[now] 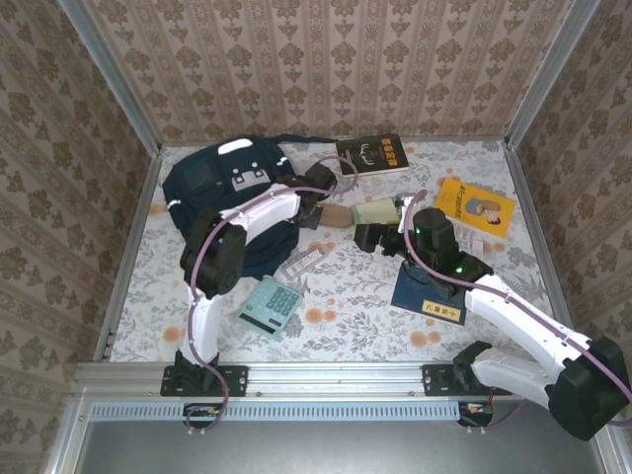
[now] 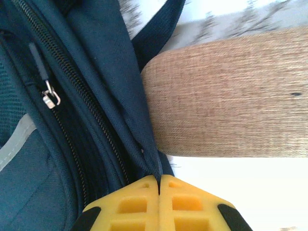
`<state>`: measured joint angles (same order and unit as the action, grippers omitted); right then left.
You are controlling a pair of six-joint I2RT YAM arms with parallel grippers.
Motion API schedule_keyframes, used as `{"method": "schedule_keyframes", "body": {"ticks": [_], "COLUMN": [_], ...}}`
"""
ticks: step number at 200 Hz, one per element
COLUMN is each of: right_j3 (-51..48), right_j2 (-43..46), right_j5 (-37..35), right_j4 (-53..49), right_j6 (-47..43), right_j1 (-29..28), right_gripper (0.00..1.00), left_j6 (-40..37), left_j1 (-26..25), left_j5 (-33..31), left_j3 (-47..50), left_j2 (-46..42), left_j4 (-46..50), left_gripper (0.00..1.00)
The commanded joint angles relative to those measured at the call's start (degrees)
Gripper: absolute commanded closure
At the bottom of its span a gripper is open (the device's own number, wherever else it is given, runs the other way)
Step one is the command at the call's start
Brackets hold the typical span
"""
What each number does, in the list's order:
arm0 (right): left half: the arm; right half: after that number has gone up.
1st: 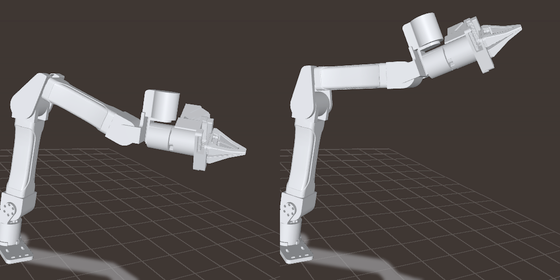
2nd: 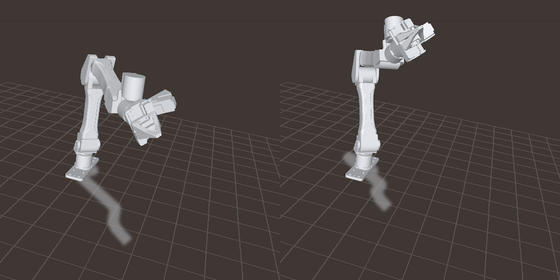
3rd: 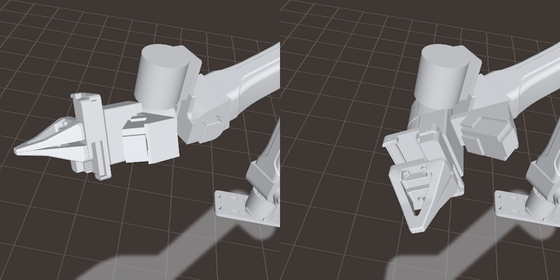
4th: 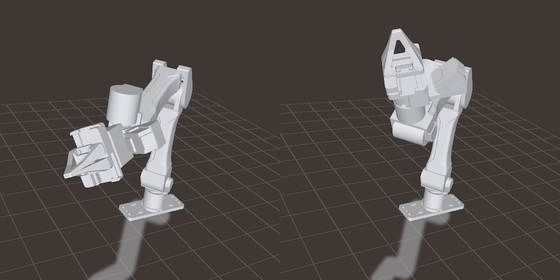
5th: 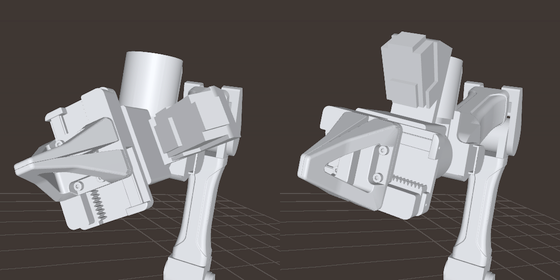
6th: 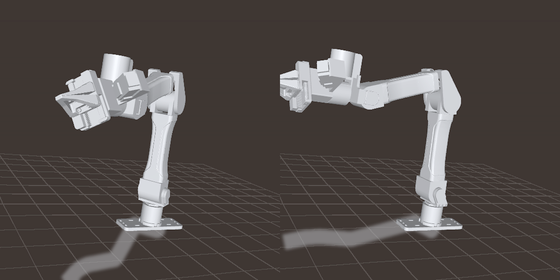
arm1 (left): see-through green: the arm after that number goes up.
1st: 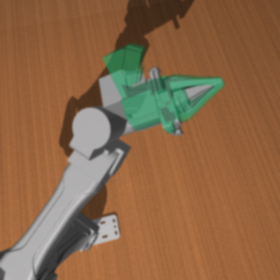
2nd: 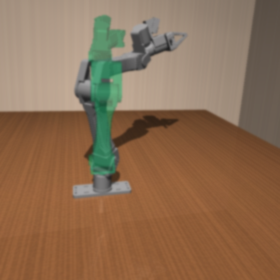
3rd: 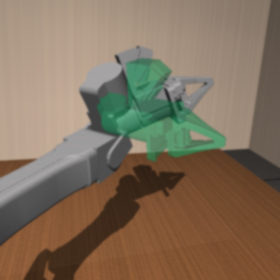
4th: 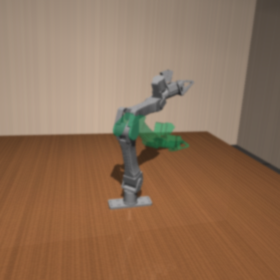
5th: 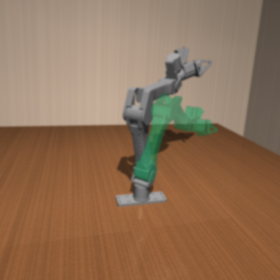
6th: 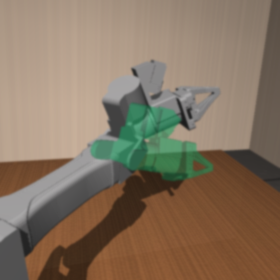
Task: Pack the student bag
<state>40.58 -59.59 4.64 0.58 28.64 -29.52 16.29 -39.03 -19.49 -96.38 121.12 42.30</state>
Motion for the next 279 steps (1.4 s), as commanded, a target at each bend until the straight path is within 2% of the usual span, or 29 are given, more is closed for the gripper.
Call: {"method": "schedule_keyframes", "body": {"ticks": [1, 26, 62, 84, 110, 152, 198, 217, 233, 246, 271, 279], "right_j3": [1.13, 0.67, 1.63, 2.68, 2.62, 2.58, 3.27, 3.66, 3.76, 4.79, 11.05, 13.61], "right_j2": [2.41, 3.84, 2.03, -0.17, -1.29, -3.59, -8.45, -10.15, -12.12, -15.26, -24.72, -27.84], "right_j5": [-4.06, -7.08, -4.56, -1.66, -1.69, -1.36, 1.66, 2.25, 2.76, 3.01, 5.32, 6.18], "right_j4": [-1.67, -2.4, -2.83, -3.04, -2.57, -1.66, -0.09, 0.29, 1.78, 3.24, 2.97, 2.23], "right_j6": [-0.69, -0.6, -0.86, -0.61, -0.29, -0.17, -0.34, -0.3, -0.34, -0.58, -0.18, 0.21], "right_j1": [-0.28, -0.18, -0.22, -0.19, -0.21, -0.3, -0.37, -0.53, -0.78, -1.07, -1.48, -1.75], "right_gripper": [0.0, 0.0, 0.0, 0.0, 0.0, 0.01, 0.14, 0.15, 0.22, 0.26, 0.42, 0.44], "left_j6": [1.87, 1.98, 1.89, 2.61, 3.06, 2.6, 0.63, -0.67, -1.22, -0.87, -0.24, -0.14], "left_j1": [-3.0, -5.45, -4.88, -1.75, 1.4, 1.76, 1.38, -0.01, -1.36, -1.96, -2.24, -2.36], "left_j5": [3.6, 3.8, 0.33, 0.76, 2.82, 4.69, 7.19, 4.87, 3.66, 3.59, 4.43, 4.54], "left_j3": [-4.25, -7.49, -8.94, -4.31, 3.44, 12.61, 17.13, 17.82, 19.34, 21.5, 24.74, 25.53], "left_j2": [1.41, 3.15, 3.57, 0.87, -3.71, -10.98, -17.87, -19.6, -21.14, -22.63, -25.05, -25.53], "left_j4": [1.63, 2.3, 4.32, 2.95, -0.49, -4.4, -6.0, -4.99, -4.93, -5.95, -7.95, -8.56], "left_gripper": [1.0, 1.0, 1.0, 1.0, 1.0, 1.0, 1.0, 1.0, 1.0, 1.0, 1.0, 1.0]}}
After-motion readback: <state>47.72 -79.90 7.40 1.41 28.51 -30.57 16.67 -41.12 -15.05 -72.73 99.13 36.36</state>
